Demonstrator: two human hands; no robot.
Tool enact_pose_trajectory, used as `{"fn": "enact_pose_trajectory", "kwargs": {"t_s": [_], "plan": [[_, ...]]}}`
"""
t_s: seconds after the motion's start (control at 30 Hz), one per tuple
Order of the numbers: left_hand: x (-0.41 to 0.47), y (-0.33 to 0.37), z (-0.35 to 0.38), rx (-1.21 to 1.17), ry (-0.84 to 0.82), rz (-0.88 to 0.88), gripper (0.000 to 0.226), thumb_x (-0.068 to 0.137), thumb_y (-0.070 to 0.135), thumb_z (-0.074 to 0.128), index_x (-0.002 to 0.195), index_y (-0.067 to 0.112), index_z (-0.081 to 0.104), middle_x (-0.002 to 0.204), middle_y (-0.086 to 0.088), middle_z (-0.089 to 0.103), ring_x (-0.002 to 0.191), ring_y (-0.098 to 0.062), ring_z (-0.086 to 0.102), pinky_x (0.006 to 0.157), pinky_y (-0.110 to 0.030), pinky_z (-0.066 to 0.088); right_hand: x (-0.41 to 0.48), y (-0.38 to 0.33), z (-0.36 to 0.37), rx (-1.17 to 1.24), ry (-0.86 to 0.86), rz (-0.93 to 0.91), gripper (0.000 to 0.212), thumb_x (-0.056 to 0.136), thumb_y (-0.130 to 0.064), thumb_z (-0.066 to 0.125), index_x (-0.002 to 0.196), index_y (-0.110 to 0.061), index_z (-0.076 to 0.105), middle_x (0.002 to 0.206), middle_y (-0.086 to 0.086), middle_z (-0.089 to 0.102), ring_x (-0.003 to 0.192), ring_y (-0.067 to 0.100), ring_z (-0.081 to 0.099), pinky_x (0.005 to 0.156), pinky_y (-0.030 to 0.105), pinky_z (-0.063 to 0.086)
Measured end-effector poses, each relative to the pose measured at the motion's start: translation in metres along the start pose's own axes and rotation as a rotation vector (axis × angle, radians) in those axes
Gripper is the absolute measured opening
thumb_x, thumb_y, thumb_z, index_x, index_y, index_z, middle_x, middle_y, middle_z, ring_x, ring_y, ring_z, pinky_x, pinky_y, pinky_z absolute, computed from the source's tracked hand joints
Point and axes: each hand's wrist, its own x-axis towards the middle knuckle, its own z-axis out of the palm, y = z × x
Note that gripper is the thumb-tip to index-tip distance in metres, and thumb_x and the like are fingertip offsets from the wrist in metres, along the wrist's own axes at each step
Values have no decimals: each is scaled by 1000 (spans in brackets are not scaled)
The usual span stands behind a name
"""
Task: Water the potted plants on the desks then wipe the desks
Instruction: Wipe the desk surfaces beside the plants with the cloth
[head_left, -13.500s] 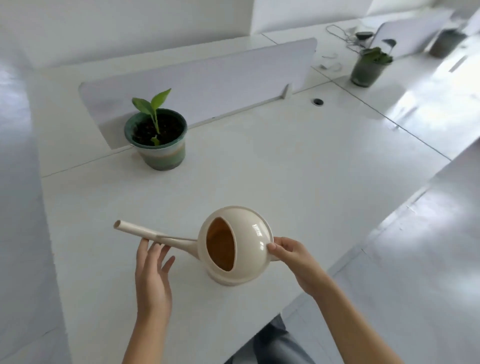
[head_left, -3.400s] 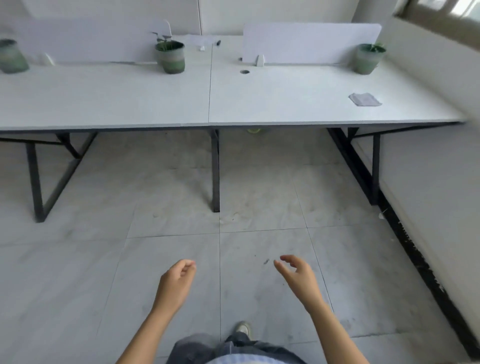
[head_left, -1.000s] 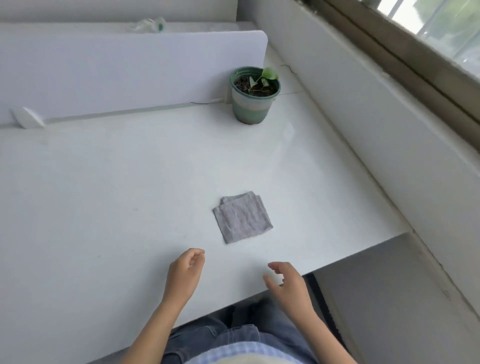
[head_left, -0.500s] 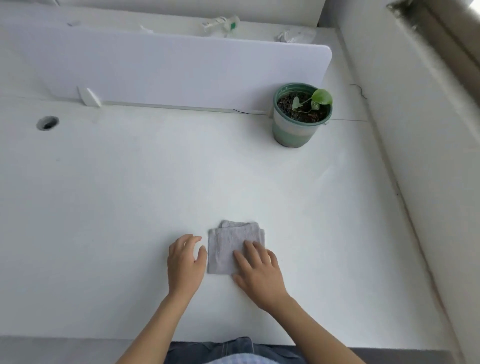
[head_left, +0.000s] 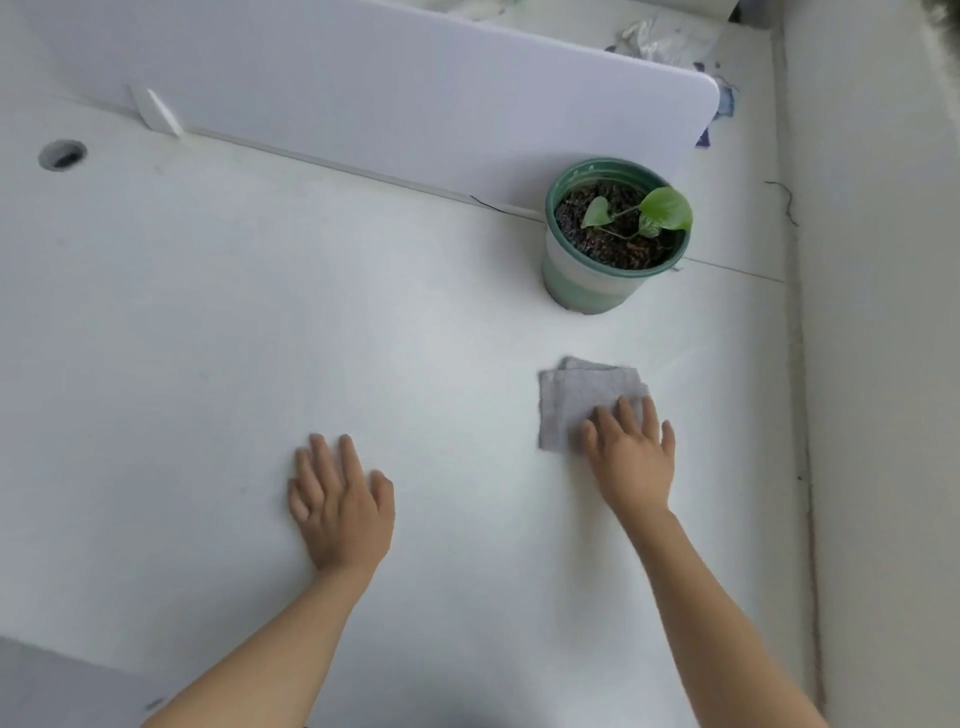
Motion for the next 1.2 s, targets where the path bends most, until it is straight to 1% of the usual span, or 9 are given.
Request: {"fn": "enact_pose_trajectory", "kwargs": {"t_s": [0.13,0.4,0.53,0.7,0.83,0.93,1.03,1.1,1.2], "plan": [[3,0,7,38,52,-25,59,78,32,31,122,1,54,134,-29,49,122,-46,47,98,-53,35,85,26,-20,126,143,218,87,76,-62,19,125,6,44,136,26,43,131,37,33,105,47,27],[8,-8,20,148,245,16,55,77,30,34,123,5,49,132,-28,51,122,-41,41,97,-46,22,151,24,-16,67,87,185,52,95,-44,28,142,-21,28,153,24,13,142,39,8,112,48,9],[10,-10,23,161,330,35,53,78,30,34,125,7,43,131,-28,52,124,-36,31,97,-45,23,109,9,-6,18,120,148,57,92,-50,25,136,-19,41,141,24,38,129,44,35,102,53,33],[9,-11,28,177,371,57,53,78,30,35,126,7,43,131,-28,52,124,-37,31,97,-45,24,31,-74,22,-13,-38,-252,63,94,-54,15,118,-18,60,119,29,61,106,50,58,79,53,51],[8,-11,28,207,367,58,54,78,30,35,126,8,42,132,-28,52,125,-36,31,98,-45,24,65,-136,14,-5,-61,-473,53,92,-53,26,129,-26,54,139,24,46,128,44,42,101,50,39],[9,-11,27,195,359,53,55,77,30,36,127,8,42,132,-27,52,125,-36,31,98,-45,24,131,-164,5,-15,-148,-385,56,93,-51,29,145,-30,23,157,16,9,144,36,4,115,48,5],[10,-10,26,195,354,51,55,77,31,36,127,9,41,132,-27,52,125,-36,32,98,-45,25,159,-185,3,-51,-146,-329,56,95,-49,26,146,-29,17,157,15,4,143,39,-1,113,52,1],[10,-10,25,194,339,49,55,76,31,36,127,9,41,131,-27,53,125,-36,32,98,-45,25,149,-198,11,-64,-157,-398,55,94,-48,27,145,-28,24,156,17,12,142,43,6,112,53,7],[10,-8,24,183,321,48,55,76,31,36,126,9,42,131,-26,53,125,-36,33,97,-46,26,102,-198,25,-80,-14,-641,52,85,-47,34,125,-25,58,133,21,53,121,50,47,95,56,40]]}}
